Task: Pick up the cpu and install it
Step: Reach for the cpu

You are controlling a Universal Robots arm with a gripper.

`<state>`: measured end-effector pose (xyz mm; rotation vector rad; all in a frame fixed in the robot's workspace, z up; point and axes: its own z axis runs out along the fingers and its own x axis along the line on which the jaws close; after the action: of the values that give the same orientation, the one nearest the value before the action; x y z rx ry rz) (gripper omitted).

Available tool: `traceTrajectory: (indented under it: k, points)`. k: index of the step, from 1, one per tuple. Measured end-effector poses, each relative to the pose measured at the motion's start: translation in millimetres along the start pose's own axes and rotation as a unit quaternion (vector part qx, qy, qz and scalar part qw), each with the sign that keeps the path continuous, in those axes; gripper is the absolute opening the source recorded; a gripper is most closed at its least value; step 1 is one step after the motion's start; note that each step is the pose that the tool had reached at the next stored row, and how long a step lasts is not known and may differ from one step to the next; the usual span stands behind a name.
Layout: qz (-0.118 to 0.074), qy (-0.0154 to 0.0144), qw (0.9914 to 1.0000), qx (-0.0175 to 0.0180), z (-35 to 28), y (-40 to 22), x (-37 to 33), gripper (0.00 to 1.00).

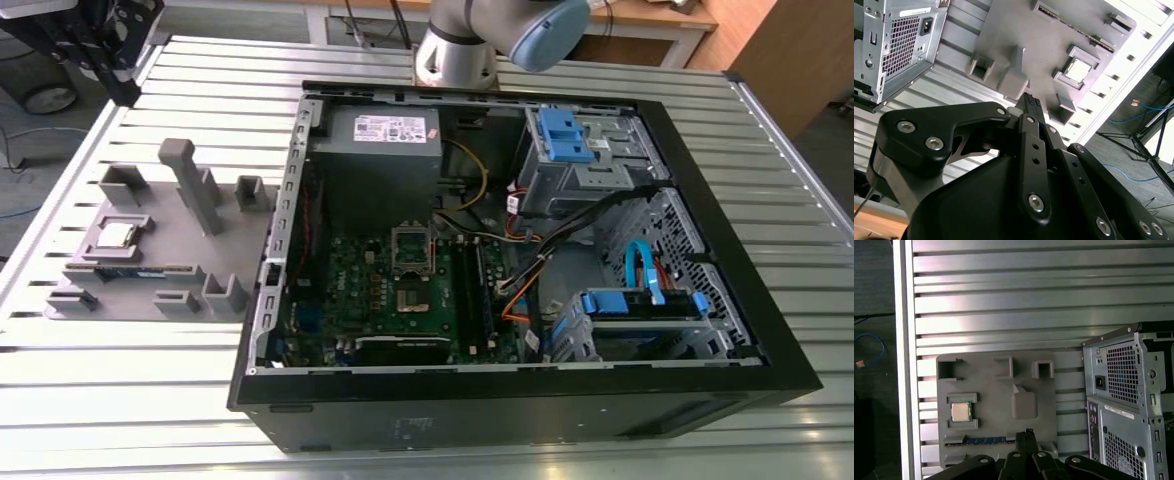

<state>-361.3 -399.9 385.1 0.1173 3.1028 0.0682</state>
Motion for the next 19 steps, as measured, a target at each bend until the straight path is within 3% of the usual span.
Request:
traceTrajectory:
  k: [19]
  points:
    - [0.0,0.0,1.0,0.0,2.4,-0.9,7.5,0.11]
